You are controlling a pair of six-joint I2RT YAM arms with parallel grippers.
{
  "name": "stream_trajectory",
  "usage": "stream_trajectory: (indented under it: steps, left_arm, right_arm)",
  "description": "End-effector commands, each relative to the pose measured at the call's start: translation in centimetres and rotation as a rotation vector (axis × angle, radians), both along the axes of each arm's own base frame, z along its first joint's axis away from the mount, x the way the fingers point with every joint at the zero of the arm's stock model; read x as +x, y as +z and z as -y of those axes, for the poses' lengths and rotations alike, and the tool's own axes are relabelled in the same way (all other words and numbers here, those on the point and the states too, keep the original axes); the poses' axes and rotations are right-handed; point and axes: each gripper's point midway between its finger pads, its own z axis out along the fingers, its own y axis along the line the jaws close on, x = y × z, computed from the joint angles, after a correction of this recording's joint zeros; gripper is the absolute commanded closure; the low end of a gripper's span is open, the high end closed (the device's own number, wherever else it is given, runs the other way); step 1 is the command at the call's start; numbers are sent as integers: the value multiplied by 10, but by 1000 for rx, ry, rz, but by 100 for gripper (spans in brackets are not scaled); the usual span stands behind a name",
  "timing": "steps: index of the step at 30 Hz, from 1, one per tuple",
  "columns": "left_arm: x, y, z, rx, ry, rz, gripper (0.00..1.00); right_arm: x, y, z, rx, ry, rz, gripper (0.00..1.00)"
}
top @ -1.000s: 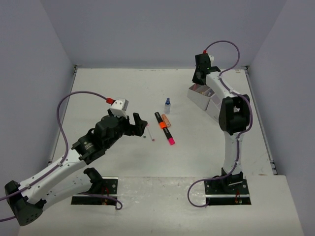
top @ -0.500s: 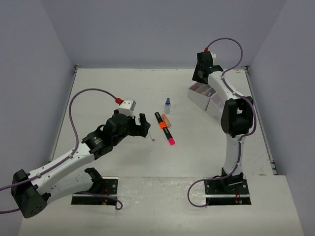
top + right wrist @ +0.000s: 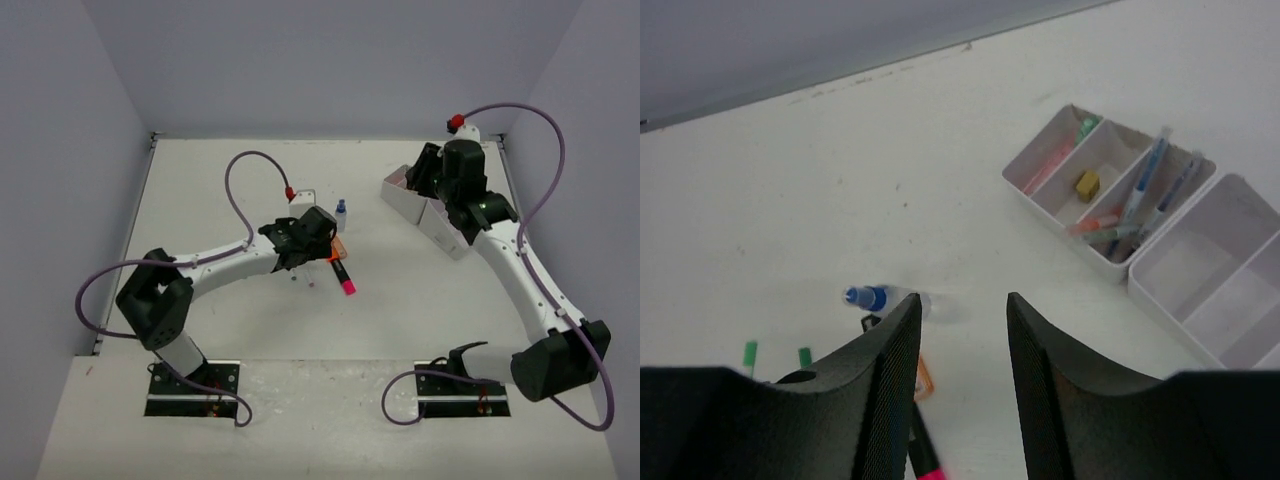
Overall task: Sort the stationery into containers
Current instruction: Pick up the stationery from the center of the board.
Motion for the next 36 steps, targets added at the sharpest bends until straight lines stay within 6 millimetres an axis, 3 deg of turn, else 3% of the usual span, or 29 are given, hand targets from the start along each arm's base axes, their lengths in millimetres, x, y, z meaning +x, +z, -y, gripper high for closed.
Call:
stream_trajectory:
  steps: [1, 4, 9, 18, 36]
  left_arm:
    - [12, 23, 22, -7, 88, 67, 27]
    - [17, 18, 43, -13, 95, 66, 39]
    - [26, -3, 60, 9, 108, 47, 42]
    - [44, -27, 84, 67, 127, 88, 54]
    - [57, -55, 99, 107, 91, 103, 61]
  right_arm:
    - [-29, -47, -4, 7, 52, -97, 58]
    - [-57, -47, -5, 35, 95, -80, 58]
    - [-79, -38, -4, 54, 117, -32, 57]
    - [-91, -26, -12, 106, 172, 33, 57]
    - [-106, -18, -25, 155, 262, 64, 57]
